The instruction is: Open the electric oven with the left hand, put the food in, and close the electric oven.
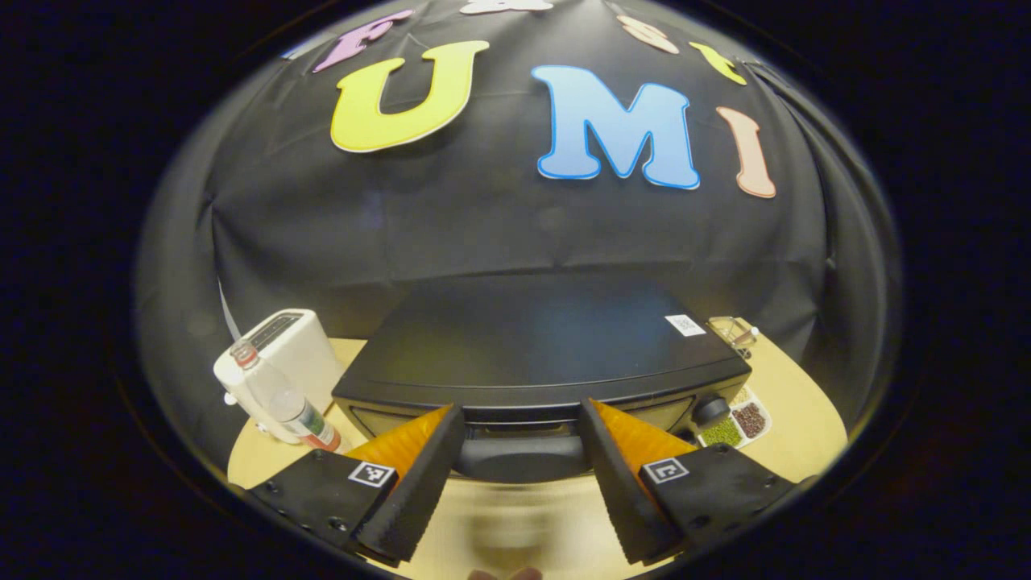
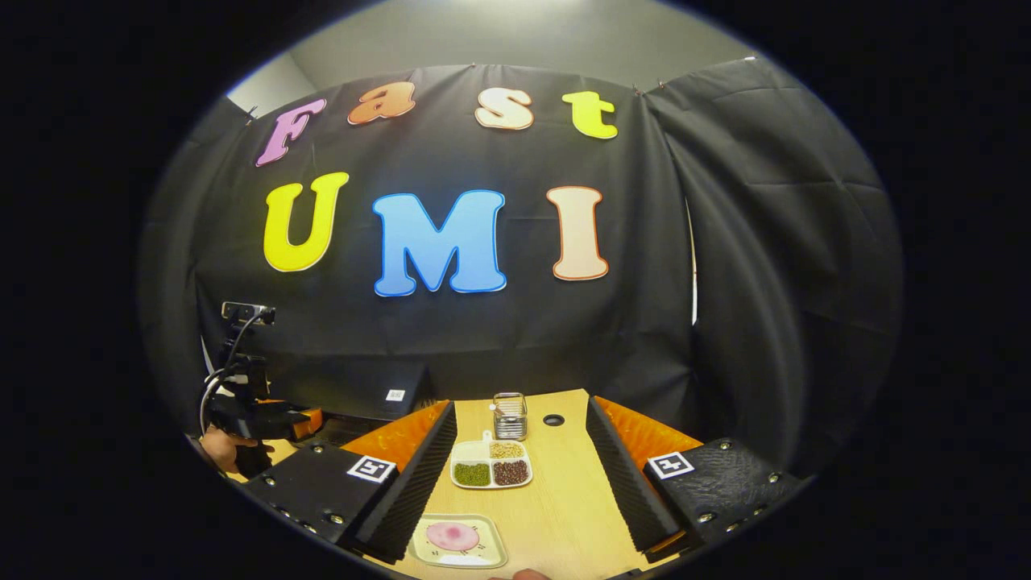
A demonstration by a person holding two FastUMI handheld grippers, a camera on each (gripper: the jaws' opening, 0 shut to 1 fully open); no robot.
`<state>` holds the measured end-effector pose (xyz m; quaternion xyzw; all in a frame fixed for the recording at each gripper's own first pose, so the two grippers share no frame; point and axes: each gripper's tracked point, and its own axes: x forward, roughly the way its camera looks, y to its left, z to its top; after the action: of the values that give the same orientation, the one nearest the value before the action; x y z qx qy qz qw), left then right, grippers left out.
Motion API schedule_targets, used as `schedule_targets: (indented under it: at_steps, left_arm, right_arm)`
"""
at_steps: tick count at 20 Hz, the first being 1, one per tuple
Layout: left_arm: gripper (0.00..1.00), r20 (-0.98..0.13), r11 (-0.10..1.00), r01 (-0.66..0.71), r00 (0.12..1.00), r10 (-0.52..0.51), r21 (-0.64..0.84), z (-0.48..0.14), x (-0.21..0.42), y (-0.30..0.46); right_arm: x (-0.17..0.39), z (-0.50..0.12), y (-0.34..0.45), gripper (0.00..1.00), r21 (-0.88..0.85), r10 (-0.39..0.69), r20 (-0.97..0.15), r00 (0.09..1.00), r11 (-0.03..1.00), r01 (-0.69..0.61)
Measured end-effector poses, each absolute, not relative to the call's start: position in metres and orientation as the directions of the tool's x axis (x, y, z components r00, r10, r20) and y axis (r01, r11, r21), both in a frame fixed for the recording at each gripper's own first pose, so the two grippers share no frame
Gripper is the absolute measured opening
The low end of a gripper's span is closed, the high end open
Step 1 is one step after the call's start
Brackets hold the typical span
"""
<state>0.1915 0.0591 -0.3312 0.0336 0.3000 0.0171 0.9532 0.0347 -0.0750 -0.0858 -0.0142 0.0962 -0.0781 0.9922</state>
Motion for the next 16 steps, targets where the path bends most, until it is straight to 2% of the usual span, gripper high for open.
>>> schedule_targets:
  at_steps: [2,4,7,14,15,16]
  left_arm:
    - [0.93,-0.575,0.997,-0.008,0.817,0.048,0.072,-0.332,0.184,0.058]
    - [0.99,-0.579,0.998,0.002,0.814,0.037,0.067,-0.334,0.174,0.057]
    - [0.96,-0.589,0.998,0.025,0.808,0.009,0.049,-0.338,0.159,0.054]
    - [0.96,-0.593,0.997,0.051,0.805,-0.009,0.053,-0.349,0.131,0.054]
    - [0.99,-0.595,0.997,0.05,0.804,-0.009,0.052,-0.352,0.126,0.054]
    - [0.96,-0.597,0.998,0.048,0.802,-0.008,0.05,-0.353,0.122,0.054]
  right_arm:
    - [0.037,-0.086,-0.068,0.98,-0.039,-0.14,-0.189,0.972,0.99,0.135]
    - [0.038,-0.084,-0.06,0.98,-0.039,-0.123,-0.189,0.974,0.992,0.118]
    - [0.036,-0.082,-0.052,0.98,-0.046,-0.106,-0.189,0.976,0.994,0.099]
    - [0.025,-0.089,-0.037,0.98,-0.057,-0.087,-0.218,0.972,0.995,0.076]
    - [0.024,-0.089,-0.036,0.98,-0.059,-0.086,-0.219,0.972,0.995,0.075]
    - [0.023,-0.089,-0.035,0.98,-0.06,-0.084,-0.221,0.972,0.996,0.072]
